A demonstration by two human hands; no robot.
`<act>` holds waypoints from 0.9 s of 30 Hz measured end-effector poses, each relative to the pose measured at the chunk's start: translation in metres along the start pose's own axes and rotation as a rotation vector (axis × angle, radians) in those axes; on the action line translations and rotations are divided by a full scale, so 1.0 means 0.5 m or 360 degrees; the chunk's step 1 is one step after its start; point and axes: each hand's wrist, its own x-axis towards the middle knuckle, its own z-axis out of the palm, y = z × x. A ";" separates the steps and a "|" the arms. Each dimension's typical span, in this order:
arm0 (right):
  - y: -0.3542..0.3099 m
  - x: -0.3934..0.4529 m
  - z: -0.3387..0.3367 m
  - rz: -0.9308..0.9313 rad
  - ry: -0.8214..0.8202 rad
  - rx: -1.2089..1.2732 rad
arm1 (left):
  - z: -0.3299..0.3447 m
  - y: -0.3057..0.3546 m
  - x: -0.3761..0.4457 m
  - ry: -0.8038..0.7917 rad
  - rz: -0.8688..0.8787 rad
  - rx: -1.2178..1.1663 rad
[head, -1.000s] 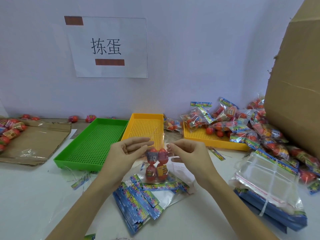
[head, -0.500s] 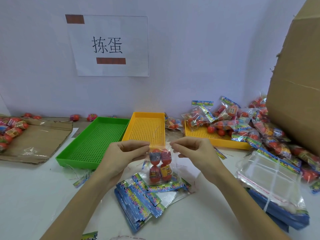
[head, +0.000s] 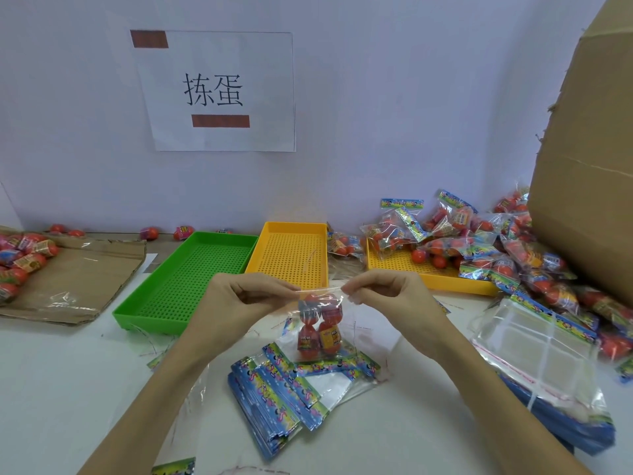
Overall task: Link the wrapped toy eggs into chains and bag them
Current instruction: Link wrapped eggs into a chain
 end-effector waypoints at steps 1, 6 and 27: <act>-0.001 -0.001 0.000 -0.0014 -0.0001 -0.0021 | -0.001 -0.002 0.000 -0.0009 0.0042 0.0067; -0.004 0.000 0.001 -0.0159 -0.0024 -0.0223 | -0.004 0.001 0.001 -0.0005 0.0115 0.0260; -0.019 -0.010 0.054 0.0119 -0.0044 -0.0005 | 0.060 0.007 0.004 0.0435 -0.0394 -0.0445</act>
